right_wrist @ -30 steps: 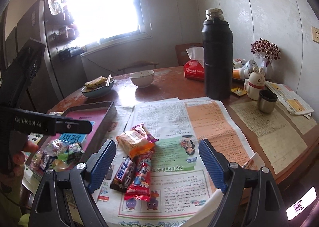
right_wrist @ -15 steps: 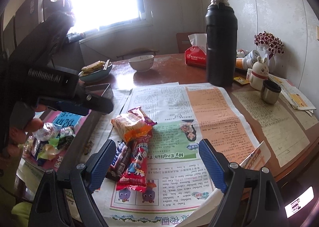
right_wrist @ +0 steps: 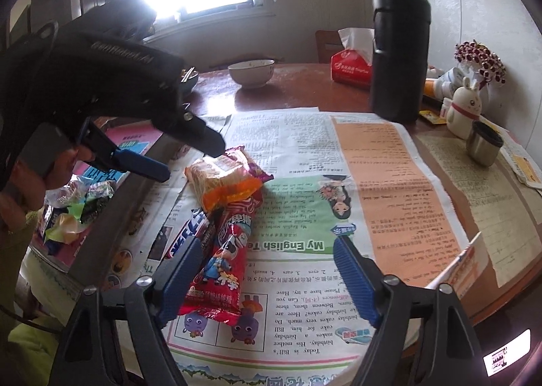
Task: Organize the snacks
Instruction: 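Grasp the red candy stick with the right gripper while the left reaches toward the orange-wrapped cake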
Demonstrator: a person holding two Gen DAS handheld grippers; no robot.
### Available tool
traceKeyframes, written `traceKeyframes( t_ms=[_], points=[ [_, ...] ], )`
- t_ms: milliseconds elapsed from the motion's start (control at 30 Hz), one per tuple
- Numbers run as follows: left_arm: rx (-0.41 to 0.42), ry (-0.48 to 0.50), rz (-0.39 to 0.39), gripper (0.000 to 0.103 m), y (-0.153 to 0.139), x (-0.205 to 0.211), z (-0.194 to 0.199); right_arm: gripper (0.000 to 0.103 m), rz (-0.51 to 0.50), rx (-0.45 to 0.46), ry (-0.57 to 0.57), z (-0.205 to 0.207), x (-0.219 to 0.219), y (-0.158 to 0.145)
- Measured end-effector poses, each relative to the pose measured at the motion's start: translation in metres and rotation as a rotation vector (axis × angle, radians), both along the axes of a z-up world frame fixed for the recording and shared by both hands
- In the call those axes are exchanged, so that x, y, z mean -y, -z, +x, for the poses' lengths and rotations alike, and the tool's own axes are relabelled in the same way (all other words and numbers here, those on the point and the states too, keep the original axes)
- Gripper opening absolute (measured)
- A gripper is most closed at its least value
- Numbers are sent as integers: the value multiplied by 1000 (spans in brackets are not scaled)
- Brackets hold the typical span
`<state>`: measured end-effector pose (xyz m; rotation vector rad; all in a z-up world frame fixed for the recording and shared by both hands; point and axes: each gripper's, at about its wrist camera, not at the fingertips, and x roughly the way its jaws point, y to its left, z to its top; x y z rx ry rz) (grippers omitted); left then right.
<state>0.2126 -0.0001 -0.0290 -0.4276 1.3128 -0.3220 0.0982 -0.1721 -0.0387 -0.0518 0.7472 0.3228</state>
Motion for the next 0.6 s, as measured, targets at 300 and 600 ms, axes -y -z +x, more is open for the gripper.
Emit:
traceKeyframes(
  t_ms=[300, 600],
  points=[
    [-44, -63, 35, 82, 11, 7, 18, 65, -29, -30, -39, 12, -7, 11],
    [-17, -50, 134, 80, 15, 14, 15, 48, -84, -38, -104, 19, -23, 18]
  ],
)
